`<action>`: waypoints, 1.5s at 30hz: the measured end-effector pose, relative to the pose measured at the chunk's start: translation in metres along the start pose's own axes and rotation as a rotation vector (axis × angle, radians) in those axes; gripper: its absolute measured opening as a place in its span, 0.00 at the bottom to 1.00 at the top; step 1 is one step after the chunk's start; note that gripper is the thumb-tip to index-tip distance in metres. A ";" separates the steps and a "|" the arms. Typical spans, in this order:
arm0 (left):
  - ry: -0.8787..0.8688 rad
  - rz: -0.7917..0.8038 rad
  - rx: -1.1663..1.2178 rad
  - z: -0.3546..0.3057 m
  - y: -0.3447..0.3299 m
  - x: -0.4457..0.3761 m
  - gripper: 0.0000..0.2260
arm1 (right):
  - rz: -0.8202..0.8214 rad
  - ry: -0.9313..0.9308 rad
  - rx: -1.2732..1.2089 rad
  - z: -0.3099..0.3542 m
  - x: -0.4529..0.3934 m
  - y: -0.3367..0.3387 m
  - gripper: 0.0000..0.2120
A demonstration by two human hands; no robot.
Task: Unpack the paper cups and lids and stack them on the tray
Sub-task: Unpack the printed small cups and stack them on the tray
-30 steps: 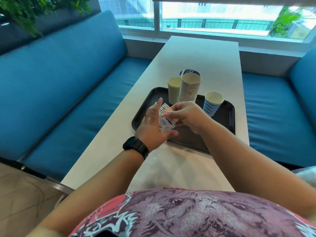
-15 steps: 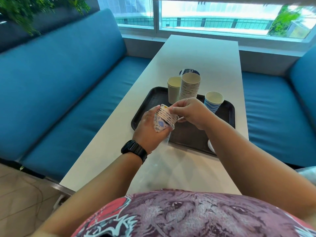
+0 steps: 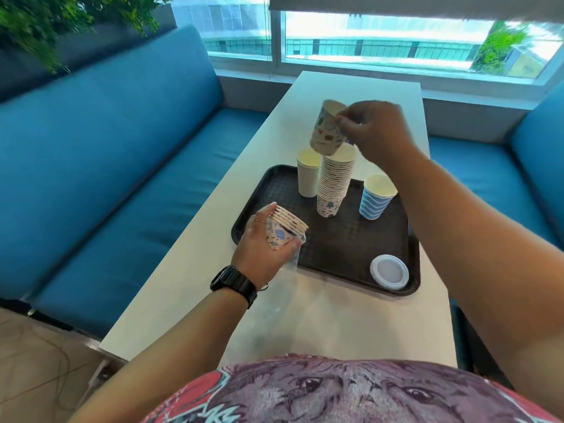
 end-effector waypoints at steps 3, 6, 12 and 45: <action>-0.005 0.002 0.006 0.002 0.000 -0.002 0.35 | -0.060 0.089 0.168 0.005 -0.011 0.004 0.14; -0.004 0.005 0.017 0.005 0.000 -0.004 0.35 | -0.018 0.114 0.306 -0.006 -0.019 -0.012 0.14; 0.003 0.016 0.031 0.009 0.001 -0.007 0.35 | 0.062 0.120 0.389 -0.035 -0.008 -0.047 0.11; -0.016 -0.029 0.043 -0.007 0.009 0.002 0.35 | 0.631 -0.140 -0.217 -0.025 0.102 -0.102 0.07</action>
Point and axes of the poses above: each hand's wrist, its own x-axis away from the middle knuckle, its own y-axis out of the back of the hand, z = x × y, the point moved 7 cm from there along -x, towards the middle knuckle, and after that the axes turned 14 degrees about -y, right-handed, at the moved point
